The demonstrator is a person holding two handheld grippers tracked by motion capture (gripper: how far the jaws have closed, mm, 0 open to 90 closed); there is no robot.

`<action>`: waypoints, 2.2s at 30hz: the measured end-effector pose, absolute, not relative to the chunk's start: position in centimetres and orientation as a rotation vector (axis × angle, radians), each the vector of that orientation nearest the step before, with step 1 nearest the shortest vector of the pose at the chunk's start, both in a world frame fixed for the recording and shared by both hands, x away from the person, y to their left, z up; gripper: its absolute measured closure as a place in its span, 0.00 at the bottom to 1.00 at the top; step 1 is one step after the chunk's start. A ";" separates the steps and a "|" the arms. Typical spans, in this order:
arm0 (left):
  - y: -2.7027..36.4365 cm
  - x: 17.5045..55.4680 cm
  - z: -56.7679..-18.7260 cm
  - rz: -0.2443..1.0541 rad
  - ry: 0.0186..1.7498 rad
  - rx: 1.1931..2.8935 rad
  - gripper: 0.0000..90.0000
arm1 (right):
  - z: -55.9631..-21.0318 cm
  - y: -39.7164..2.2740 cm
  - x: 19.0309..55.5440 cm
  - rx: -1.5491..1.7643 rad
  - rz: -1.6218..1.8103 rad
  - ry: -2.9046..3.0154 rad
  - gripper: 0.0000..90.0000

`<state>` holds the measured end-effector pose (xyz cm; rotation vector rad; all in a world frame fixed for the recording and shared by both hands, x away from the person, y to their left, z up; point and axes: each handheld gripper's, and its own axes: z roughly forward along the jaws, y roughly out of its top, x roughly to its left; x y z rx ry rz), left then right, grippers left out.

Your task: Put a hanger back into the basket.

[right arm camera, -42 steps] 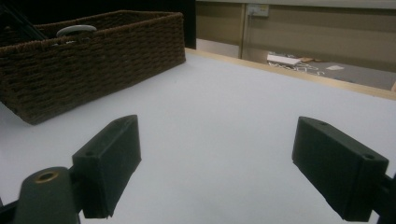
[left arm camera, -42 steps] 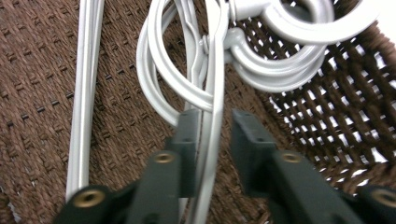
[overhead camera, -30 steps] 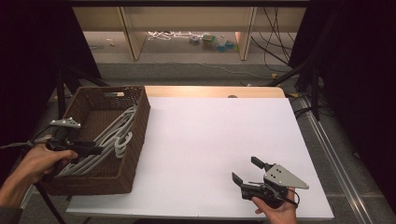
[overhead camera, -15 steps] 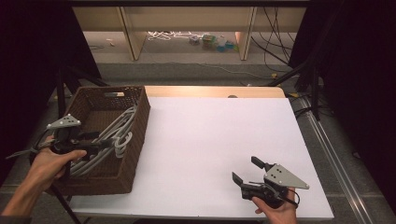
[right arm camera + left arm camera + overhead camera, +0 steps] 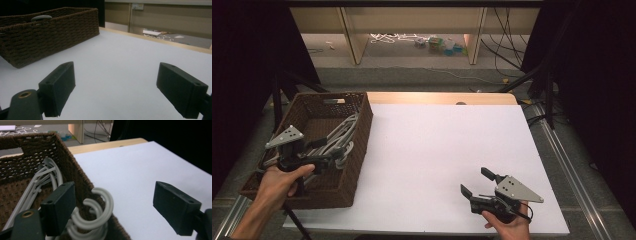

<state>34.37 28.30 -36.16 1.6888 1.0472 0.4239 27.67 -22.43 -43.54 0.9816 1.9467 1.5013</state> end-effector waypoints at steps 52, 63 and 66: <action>18.5 29.3 -42.6 0.514 0.791 1.600 0.19 | -43.4 -22.5 27.7 0.958 1.541 1.922 0.18; 18.9 29.2 -43.3 0.515 0.806 1.614 0.19 | -43.5 -22.3 27.6 0.966 1.570 1.935 0.17; 18.9 29.2 -43.3 0.513 0.799 1.616 0.19 | -43.5 -22.2 27.4 0.987 1.556 1.950 0.17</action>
